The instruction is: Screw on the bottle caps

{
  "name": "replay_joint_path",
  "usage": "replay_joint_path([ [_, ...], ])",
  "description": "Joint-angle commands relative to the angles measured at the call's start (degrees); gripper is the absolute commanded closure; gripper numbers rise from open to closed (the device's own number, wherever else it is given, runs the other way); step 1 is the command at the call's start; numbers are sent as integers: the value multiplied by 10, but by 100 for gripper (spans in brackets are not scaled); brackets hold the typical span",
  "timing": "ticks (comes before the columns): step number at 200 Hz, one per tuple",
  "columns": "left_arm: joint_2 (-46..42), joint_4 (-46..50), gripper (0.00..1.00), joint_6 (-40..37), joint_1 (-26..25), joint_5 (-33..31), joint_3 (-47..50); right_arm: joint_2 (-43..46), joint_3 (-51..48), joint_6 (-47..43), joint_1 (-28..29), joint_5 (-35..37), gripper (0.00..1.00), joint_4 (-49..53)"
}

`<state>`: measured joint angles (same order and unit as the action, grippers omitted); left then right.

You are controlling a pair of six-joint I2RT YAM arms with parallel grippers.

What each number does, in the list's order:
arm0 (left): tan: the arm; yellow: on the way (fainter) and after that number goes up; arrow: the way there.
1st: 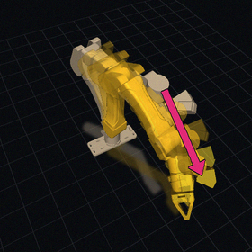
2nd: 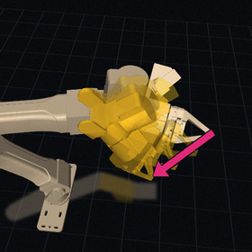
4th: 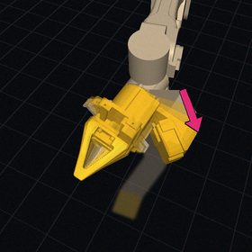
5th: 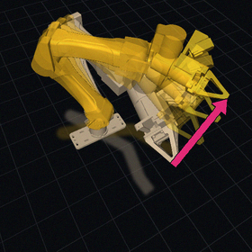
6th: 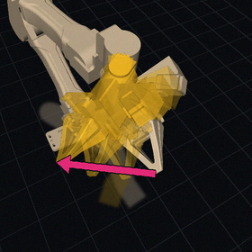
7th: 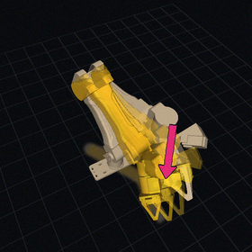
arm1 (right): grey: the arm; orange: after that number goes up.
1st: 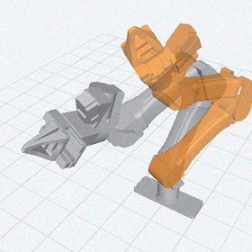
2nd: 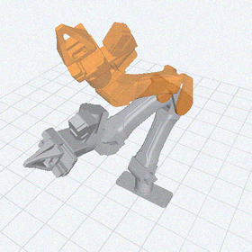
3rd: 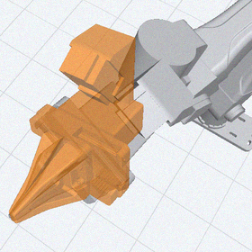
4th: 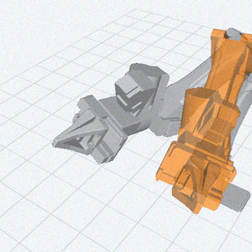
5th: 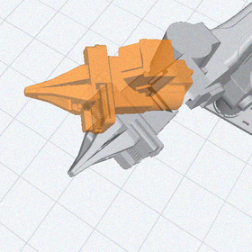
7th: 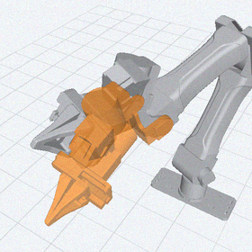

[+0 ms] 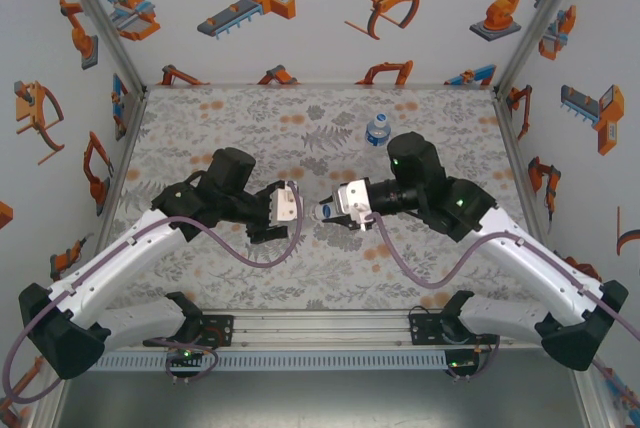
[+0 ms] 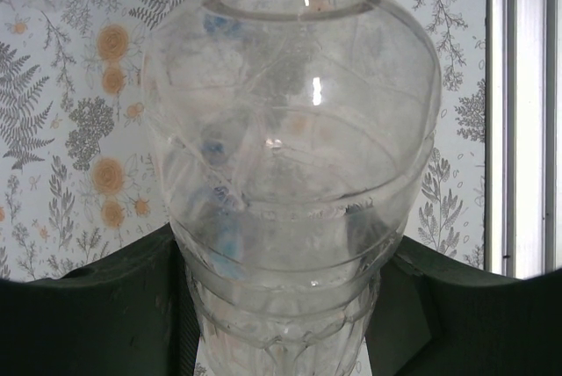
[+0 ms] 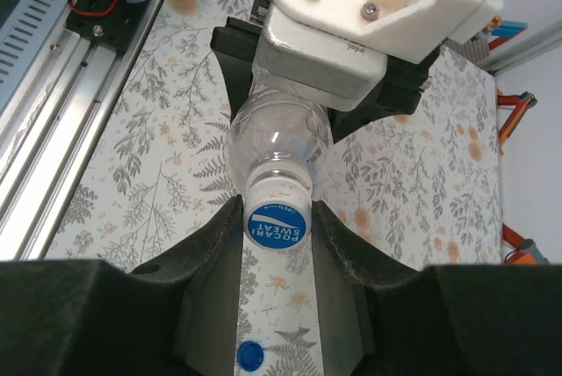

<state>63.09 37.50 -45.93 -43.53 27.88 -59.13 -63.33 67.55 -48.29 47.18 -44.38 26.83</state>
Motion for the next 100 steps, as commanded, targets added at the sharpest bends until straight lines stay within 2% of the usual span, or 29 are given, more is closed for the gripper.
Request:
replay_joint_path([
  [1,-2,-3,100,-6,-8,37,-15,-7,15,-60,9,-21,100,26],
  [53,1,3,100,0,-9,54,-18,-11,0,-63,18,-17,100,18],
  [77,1,2,100,-1,-9,48,-19,-12,-15,44,18,0,100,-21],
  [100,2,-8,100,-1,-9,36,-19,-7,-39,190,18,31,100,-75],
])
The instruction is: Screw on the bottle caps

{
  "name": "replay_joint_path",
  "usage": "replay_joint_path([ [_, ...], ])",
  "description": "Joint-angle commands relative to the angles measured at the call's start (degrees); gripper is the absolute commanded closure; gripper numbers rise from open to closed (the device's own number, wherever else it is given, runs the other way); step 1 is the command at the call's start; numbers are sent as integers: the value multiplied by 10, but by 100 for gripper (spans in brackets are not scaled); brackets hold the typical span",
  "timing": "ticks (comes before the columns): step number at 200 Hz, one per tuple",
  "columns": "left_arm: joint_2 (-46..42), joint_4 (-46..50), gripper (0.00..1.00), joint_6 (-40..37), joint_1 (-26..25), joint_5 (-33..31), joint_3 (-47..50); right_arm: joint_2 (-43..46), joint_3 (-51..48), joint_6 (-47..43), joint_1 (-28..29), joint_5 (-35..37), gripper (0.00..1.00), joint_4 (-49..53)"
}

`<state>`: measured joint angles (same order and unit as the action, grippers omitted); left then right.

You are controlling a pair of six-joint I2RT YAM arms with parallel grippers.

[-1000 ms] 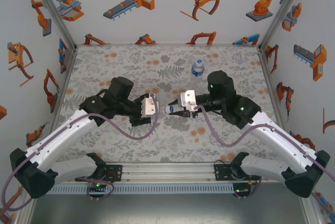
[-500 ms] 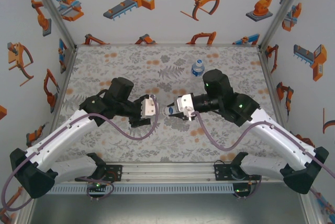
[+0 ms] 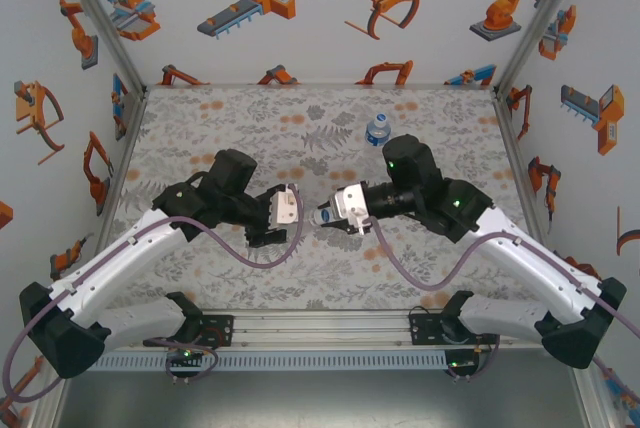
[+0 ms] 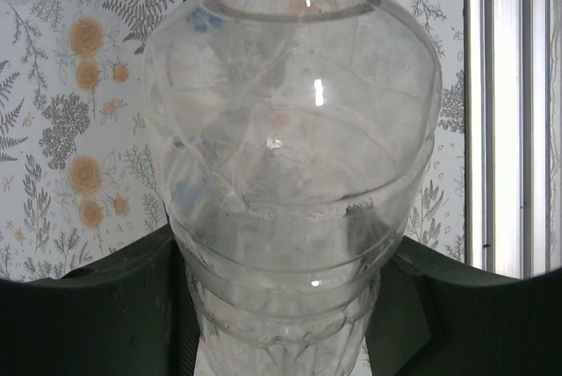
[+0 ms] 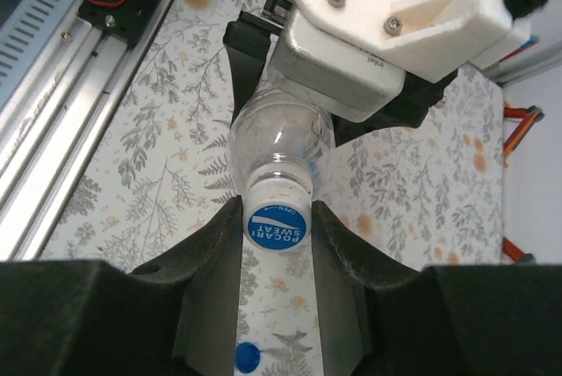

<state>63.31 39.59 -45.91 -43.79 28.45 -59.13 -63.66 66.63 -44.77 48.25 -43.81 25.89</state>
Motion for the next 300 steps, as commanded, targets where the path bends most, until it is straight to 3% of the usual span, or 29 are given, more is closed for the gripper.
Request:
replay_joint_path([
  [1,-1,-30,100,-2,-7,30,-19,-3,-31,160,7,27,100,-68],
  [33,-4,-58,100,-2,-6,13,-11,22,-97,362,6,68,100,-171],
  [61,-2,-81,100,-3,-6,3,-5,43,-141,566,7,174,100,-231],
  [107,11,-106,100,-12,-6,-11,-2,30,-127,863,7,316,100,-144],
  [170,26,-127,100,-17,-6,-5,-1,-18,-96,1103,7,314,100,-56],
  [199,27,-150,100,-4,-7,-7,3,-6,-95,1164,5,376,100,-23],
  [226,39,-145,100,11,-6,-13,-7,1,-107,1199,3,386,100,-55],
  [300,35,-145,100,19,-6,-13,0,9,-94,1195,-2,410,99,-69],
])
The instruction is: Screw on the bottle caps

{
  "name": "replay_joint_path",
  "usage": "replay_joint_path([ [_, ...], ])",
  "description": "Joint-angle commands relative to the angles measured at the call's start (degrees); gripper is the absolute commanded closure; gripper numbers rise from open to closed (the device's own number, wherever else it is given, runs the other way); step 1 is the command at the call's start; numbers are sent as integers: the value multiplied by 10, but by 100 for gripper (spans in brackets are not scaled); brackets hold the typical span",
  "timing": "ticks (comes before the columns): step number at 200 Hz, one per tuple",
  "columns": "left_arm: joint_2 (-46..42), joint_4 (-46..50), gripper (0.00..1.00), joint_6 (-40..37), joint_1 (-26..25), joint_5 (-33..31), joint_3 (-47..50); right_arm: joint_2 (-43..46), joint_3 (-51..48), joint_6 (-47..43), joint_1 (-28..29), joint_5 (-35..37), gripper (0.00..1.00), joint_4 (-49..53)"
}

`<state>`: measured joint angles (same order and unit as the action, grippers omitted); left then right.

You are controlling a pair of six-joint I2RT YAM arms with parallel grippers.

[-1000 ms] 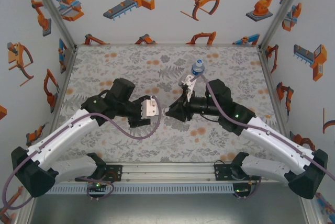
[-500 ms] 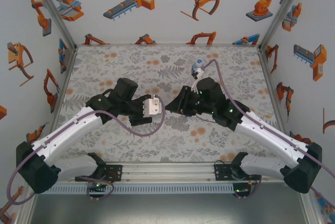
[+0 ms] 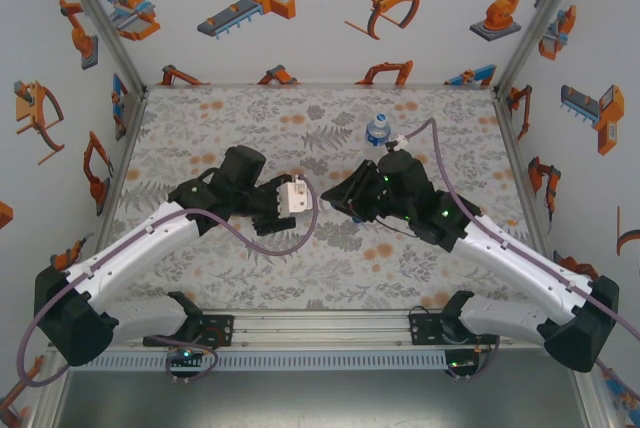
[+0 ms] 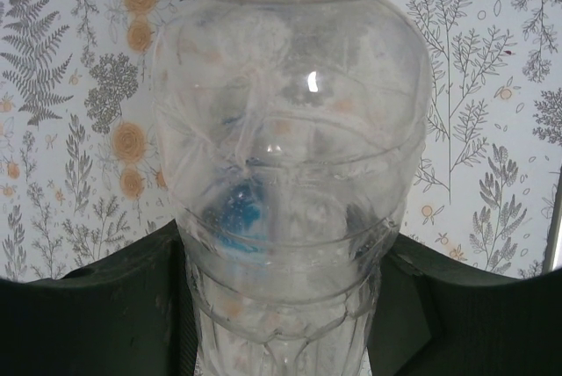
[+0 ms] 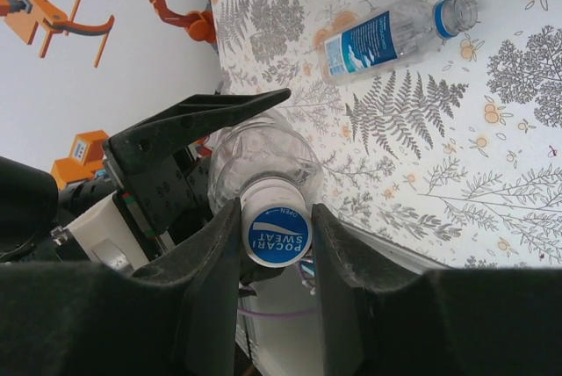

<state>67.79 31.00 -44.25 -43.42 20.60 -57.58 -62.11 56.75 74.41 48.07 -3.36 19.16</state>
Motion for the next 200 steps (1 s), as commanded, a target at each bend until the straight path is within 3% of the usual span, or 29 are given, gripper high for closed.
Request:
replay_joint_path([
  [1,-10,-59,100,3,-10,66,-15,-6,5,3,0,5,98,-2],
  [30,-7,-61,100,2,-10,74,-13,-14,25,-36,-1,-3,76,3],
  [80,-1,-60,100,0,-10,75,-12,-22,78,-118,-2,4,54,47],
  [146,-5,-50,100,-1,-10,73,-11,-32,153,-263,-31,13,50,100],
  [171,-10,-43,100,-2,-10,73,-11,-17,165,-418,-34,-4,50,69],
  [200,-21,-34,100,-10,-10,91,-10,9,159,-654,-34,-153,51,9],
])
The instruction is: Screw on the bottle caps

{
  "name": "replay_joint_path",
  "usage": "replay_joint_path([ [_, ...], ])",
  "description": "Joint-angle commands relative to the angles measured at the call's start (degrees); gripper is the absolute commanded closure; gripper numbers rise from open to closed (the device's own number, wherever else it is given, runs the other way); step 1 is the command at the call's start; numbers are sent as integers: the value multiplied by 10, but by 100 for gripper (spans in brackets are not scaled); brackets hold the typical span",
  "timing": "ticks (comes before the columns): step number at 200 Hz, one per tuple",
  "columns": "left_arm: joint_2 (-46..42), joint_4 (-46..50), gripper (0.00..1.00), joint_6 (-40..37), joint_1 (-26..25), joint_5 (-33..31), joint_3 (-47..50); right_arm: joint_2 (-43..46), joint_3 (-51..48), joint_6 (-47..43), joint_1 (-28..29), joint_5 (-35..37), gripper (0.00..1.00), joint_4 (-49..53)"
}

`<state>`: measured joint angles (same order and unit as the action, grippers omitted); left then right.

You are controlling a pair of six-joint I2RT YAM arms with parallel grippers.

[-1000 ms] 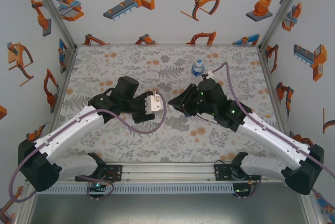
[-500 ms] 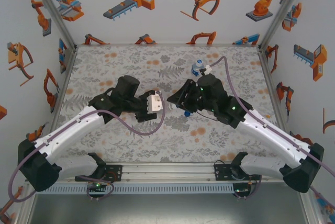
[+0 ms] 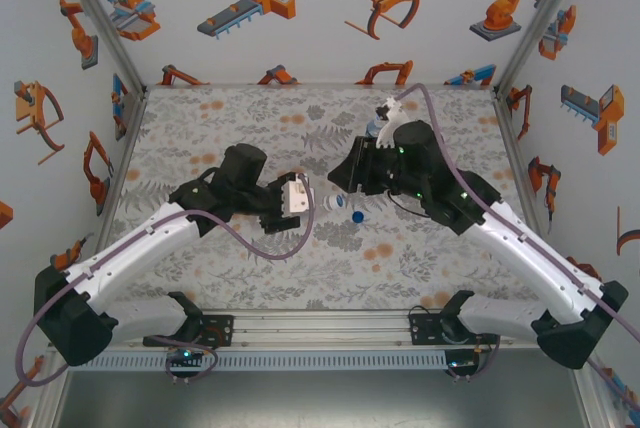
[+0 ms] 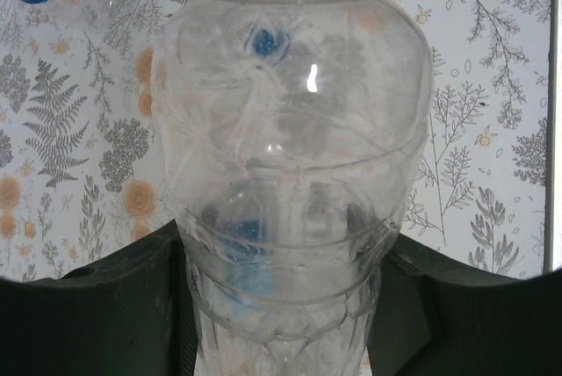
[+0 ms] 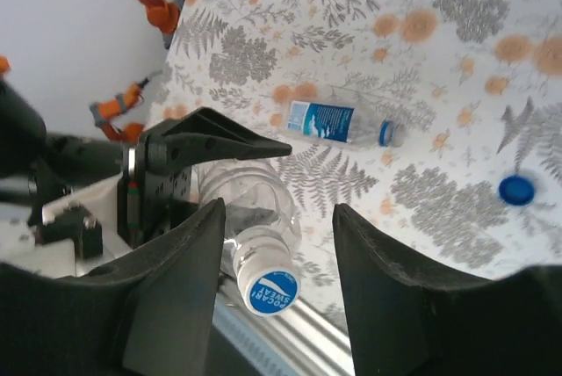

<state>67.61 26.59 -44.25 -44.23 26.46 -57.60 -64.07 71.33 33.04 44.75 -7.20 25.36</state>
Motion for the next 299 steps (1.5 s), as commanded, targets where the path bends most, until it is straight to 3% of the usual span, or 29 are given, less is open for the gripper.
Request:
replay_joint_path([
  [1,-19,10,100,-11,-2,33,-9,29,13,-248,0,-123,51,-54],
  [35,-39,15,100,-24,-2,67,-7,52,6,-497,0,-302,51,-24],
  [81,-56,19,100,-24,-2,89,-8,86,-40,-634,-1,-384,43,-36],
  [189,-59,24,100,-19,-2,93,-7,79,-79,-636,-1,-371,55,-65],
  [233,-57,20,100,-15,-2,87,-7,77,-79,-623,0,-361,70,-63],
  [261,-51,-15,100,14,-2,61,0,80,-85,-542,0,-313,81,-67],
  [299,-38,-65,100,31,-2,60,10,81,-144,-297,0,-213,93,-156],
])
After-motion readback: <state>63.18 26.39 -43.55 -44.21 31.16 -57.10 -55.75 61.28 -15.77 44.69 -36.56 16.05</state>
